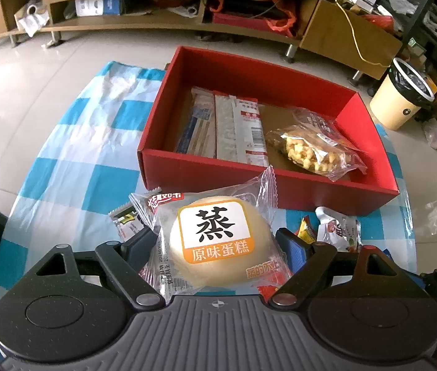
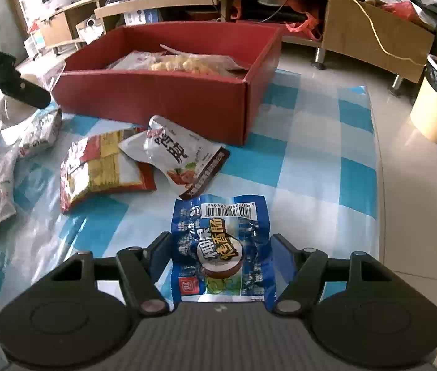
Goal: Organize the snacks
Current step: 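Carry the cake packet and sausage packet with both tools over the red box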
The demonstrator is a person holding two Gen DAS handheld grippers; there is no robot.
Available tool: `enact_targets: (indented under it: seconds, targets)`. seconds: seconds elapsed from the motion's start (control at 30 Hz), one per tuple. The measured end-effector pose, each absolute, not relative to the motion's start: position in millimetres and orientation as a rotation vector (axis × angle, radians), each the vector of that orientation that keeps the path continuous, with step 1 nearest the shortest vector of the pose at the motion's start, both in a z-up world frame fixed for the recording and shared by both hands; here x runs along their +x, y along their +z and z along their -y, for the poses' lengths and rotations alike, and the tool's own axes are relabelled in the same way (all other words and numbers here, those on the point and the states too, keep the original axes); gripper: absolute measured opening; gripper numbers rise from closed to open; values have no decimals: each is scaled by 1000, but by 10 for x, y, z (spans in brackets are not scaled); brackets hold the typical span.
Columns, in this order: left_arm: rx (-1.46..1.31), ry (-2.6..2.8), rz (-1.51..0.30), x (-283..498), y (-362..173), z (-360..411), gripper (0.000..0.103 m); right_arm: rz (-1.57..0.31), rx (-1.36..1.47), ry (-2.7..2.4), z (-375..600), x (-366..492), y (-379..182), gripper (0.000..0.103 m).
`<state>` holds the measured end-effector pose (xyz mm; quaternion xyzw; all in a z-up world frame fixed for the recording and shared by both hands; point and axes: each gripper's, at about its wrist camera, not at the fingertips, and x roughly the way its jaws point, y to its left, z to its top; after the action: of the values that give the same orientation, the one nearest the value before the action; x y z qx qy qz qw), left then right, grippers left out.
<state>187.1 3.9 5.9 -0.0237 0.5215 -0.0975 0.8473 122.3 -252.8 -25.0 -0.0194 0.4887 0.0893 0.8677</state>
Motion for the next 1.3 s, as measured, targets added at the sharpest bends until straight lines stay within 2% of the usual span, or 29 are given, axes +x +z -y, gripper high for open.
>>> enact_targets:
  seconds: [0.7, 1.3]
  targets:
    - [-69, -229, -1039, 1984, 239, 82, 88, -787, 123, 232, 2528, 1511, 382, 68]
    - [-1, -169, -992, 2575, 176, 420, 88, -750, 148, 230, 2418, 2519, 317, 68]
